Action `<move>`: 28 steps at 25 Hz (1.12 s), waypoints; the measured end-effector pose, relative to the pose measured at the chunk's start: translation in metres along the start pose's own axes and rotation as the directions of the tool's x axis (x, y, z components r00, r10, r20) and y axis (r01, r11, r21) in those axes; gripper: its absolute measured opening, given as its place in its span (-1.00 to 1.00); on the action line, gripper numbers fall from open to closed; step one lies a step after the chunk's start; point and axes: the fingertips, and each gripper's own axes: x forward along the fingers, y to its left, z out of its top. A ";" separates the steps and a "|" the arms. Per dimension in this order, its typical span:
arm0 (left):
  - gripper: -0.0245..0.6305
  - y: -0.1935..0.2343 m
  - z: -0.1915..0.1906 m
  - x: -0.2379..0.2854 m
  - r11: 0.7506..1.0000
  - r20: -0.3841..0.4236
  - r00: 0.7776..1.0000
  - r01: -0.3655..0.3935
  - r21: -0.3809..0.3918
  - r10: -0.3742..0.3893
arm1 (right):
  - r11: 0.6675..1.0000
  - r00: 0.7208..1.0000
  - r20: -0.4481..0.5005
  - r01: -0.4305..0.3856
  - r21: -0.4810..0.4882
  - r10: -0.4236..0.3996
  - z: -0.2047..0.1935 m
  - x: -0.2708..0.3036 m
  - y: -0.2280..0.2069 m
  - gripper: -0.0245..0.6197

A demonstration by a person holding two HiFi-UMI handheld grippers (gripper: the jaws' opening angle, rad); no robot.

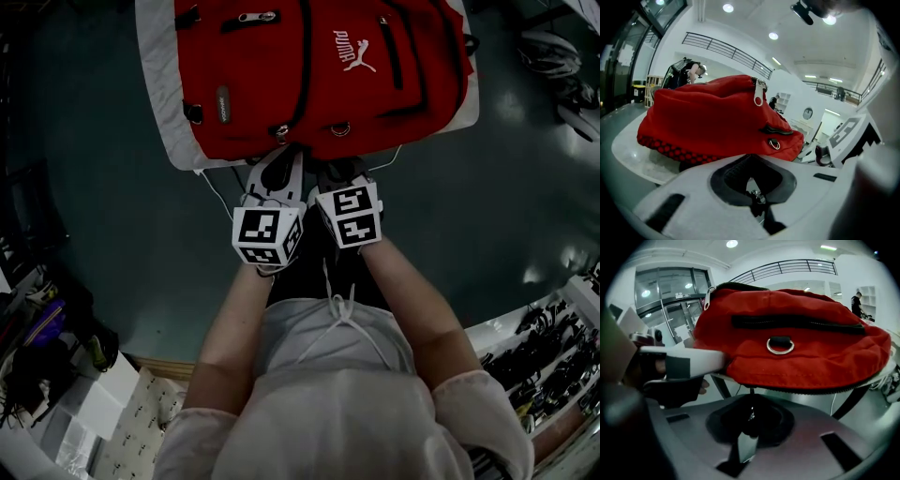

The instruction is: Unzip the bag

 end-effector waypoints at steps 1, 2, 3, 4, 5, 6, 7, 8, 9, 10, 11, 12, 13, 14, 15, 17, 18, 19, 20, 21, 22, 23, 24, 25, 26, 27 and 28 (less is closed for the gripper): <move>-0.86 0.000 0.000 0.000 1.000 0.006 1.000 -0.004 0.026 0.004 | 1.000 1.000 -0.011 -0.006 -0.012 0.006 0.000 -0.002 0.002 -0.81; -0.86 -0.001 0.000 0.001 0.998 0.009 1.000 -0.011 0.058 0.010 | 1.000 1.000 -0.024 -0.006 -0.029 0.005 -0.001 -0.004 0.004 -0.81; -0.86 -0.001 0.000 0.001 0.997 0.011 1.000 -0.018 0.079 0.017 | 0.999 0.999 -0.040 -0.002 -0.049 0.001 -0.002 -0.006 0.004 -0.81; -0.87 -0.001 0.000 0.001 0.996 0.012 1.000 -0.022 0.085 0.021 | 0.998 0.998 -0.056 0.001 -0.068 -0.005 -0.003 -0.009 0.003 -0.81; -0.87 -0.001 -0.001 0.001 0.996 0.011 1.000 -0.023 0.081 0.022 | 0.996 0.997 -0.074 0.003 -0.088 -0.009 -0.004 -0.011 0.001 -0.81; -0.87 -0.001 -0.001 0.001 0.997 0.009 1.000 -0.023 0.075 0.022 | 0.994 0.996 -0.092 0.000 -0.107 -0.010 -0.005 -0.013 0.000 -0.81; -0.86 -0.001 -0.001 0.001 0.997 0.007 1.000 -0.021 0.073 0.020 | 0.992 0.994 -0.110 -0.004 -0.126 -0.010 -0.005 -0.015 -0.001 -0.81; -0.87 -0.001 0.000 0.001 0.997 0.004 1.000 -0.018 0.073 0.018 | 0.990 0.992 -0.128 -0.009 -0.144 -0.009 -0.005 -0.017 -0.003 -0.81; -0.86 -0.001 0.000 0.001 0.997 0.001 1.000 -0.017 0.075 0.016 | 0.987 0.990 -0.143 -0.013 -0.163 -0.011 -0.006 -0.019 -0.005 -0.81; -0.86 -0.001 0.000 0.001 0.997 -0.002 1.000 -0.016 0.075 0.016 | 0.982 0.988 -0.157 -0.015 -0.187 -0.015 -0.007 -0.020 -0.008 -0.81; -0.86 -0.001 0.000 0.002 0.997 -0.006 1.000 -0.016 0.075 0.016 | 0.977 0.986 -0.168 -0.015 -0.215 -0.022 -0.008 -0.022 -0.010 -0.81; -0.86 -0.001 -0.001 0.002 0.997 -0.009 1.000 -0.016 0.075 0.016 | 0.970 0.984 -0.177 -0.013 -0.241 -0.031 -0.009 -0.023 -0.014 -0.81; -0.86 -0.001 -0.001 0.003 0.997 -0.011 1.000 -0.015 0.077 0.016 | 0.965 0.982 -0.184 -0.009 -0.261 -0.040 -0.011 -0.025 -0.017 -0.81; -0.86 -0.001 -0.001 0.003 0.997 -0.014 1.000 -0.014 0.082 0.015 | 0.963 0.981 -0.190 -0.005 -0.269 -0.048 -0.012 -0.027 -0.021 -0.81; -0.86 -0.001 -0.002 0.003 0.996 -0.017 1.000 -0.012 0.087 0.014 | 0.964 0.979 -0.197 -0.001 -0.267 -0.054 -0.014 -0.029 -0.024 -0.81; -0.87 -0.002 -0.003 0.003 0.995 -0.027 1.000 -0.011 0.097 0.013 | 0.966 0.976 -0.213 -0.003 -0.257 -0.054 -0.018 -0.033 -0.030 -0.81; -0.86 -0.001 -0.003 0.003 0.995 -0.032 0.999 -0.011 0.097 0.014 | 0.966 0.974 -0.222 -0.010 -0.257 -0.049 -0.019 -0.035 -0.032 -0.81; -0.86 -0.001 -0.003 0.003 0.996 -0.037 0.999 -0.014 0.093 0.017 | 0.965 0.972 -0.231 -0.020 -0.260 -0.042 -0.021 -0.036 -0.035 -0.81; -0.86 -0.001 -0.004 0.003 0.996 -0.040 0.999 -0.020 0.087 0.023 | 0.963 0.970 -0.239 -0.030 -0.267 -0.036 -0.021 -0.038 -0.037 -0.81; -0.86 -0.001 -0.004 0.003 0.996 -0.042 0.999 -0.029 0.080 0.033 | 0.961 0.969 -0.247 -0.039 -0.273 -0.031 -0.021 -0.040 -0.040 -0.81; -0.87 -0.001 -0.004 0.003 0.996 -0.043 0.998 -0.041 0.074 0.045 | 0.959 0.967 -0.255 -0.047 -0.279 -0.027 -0.022 -0.042 -0.043 -0.81; -0.87 0.000 -0.004 0.002 0.996 -0.045 0.997 -0.055 0.070 0.058 | 0.958 0.964 -0.264 -0.053 -0.282 -0.024 -0.024 -0.045 -0.046 -0.81; -0.87 0.000 -0.004 0.002 0.995 -0.046 0.996 -0.067 0.069 0.070 | 0.958 0.962 -0.271 -0.056 -0.283 -0.023 -0.025 -0.047 -0.051 -0.81; -0.86 0.000 -0.003 0.004 0.995 -0.048 0.996 -0.076 0.071 0.080 | 0.958 0.961 -0.275 -0.056 -0.281 -0.025 -0.025 -0.049 -0.058 -0.81; -0.86 0.001 -0.001 0.006 0.994 -0.051 0.995 -0.082 0.077 0.086 | 0.959 0.960 -0.278 -0.053 -0.280 -0.028 -0.025 -0.051 -0.065 -0.81; -0.86 0.001 0.000 0.007 0.993 -0.057 0.994 -0.086 0.084 0.091 | 0.959 0.959 -0.280 -0.049 -0.279 -0.033 -0.025 -0.054 -0.073 -0.81; -0.86 0.001 0.000 0.008 0.992 -0.066 0.993 -0.089 0.092 0.096 | 0.959 0.958 -0.284 -0.045 -0.279 -0.037 -0.026 -0.057 -0.080 -0.81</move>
